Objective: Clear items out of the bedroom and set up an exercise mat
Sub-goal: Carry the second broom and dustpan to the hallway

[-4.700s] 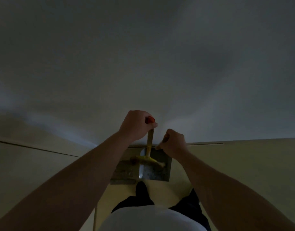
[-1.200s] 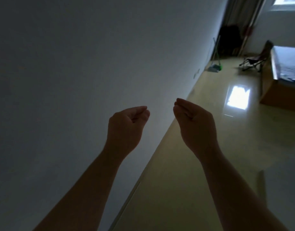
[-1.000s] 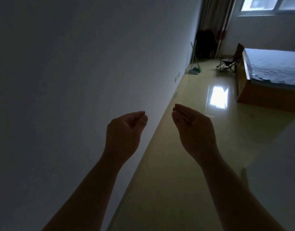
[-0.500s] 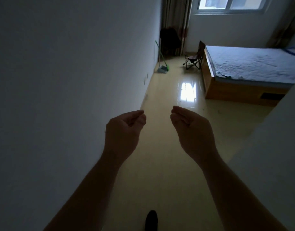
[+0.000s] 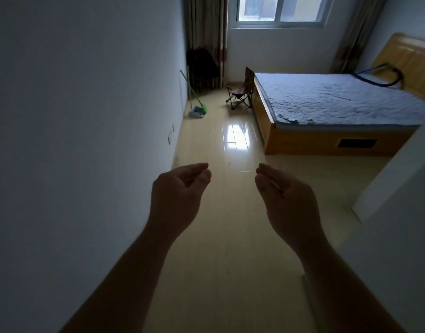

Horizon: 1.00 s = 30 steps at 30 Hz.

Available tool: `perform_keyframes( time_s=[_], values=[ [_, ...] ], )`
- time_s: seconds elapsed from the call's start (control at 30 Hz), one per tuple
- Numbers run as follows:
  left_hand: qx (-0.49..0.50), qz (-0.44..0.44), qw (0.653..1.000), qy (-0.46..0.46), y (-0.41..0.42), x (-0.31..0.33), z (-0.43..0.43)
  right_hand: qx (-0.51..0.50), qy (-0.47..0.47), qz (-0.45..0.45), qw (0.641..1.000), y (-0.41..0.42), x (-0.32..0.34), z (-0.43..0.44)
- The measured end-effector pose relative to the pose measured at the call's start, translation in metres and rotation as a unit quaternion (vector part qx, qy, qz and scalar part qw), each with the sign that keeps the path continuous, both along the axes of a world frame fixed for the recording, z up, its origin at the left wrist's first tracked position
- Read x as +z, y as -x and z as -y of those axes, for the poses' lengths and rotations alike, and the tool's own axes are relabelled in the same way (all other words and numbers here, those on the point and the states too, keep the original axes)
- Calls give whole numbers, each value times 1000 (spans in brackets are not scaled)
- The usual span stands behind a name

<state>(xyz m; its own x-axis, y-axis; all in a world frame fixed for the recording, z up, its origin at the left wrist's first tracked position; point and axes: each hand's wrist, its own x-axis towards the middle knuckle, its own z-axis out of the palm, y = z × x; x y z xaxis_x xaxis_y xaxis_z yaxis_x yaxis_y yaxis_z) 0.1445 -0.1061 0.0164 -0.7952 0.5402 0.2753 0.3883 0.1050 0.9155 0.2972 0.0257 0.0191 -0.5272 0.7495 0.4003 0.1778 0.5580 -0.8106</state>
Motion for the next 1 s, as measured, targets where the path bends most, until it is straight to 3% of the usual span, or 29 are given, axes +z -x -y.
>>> perform_keyframes(
  time_s=[0.43,0.83,1.0],
  values=[
    [27,-28,999,36,151,6,-241,0,64,-57,996,158,-4,-261],
    [61,-11,998,12,310,4,-425,46,59,-46,996,338,-3,-452],
    [52,-15,999,-2,406,-7,-497,36,5,-31,999,426,-4,-521]
  ],
)
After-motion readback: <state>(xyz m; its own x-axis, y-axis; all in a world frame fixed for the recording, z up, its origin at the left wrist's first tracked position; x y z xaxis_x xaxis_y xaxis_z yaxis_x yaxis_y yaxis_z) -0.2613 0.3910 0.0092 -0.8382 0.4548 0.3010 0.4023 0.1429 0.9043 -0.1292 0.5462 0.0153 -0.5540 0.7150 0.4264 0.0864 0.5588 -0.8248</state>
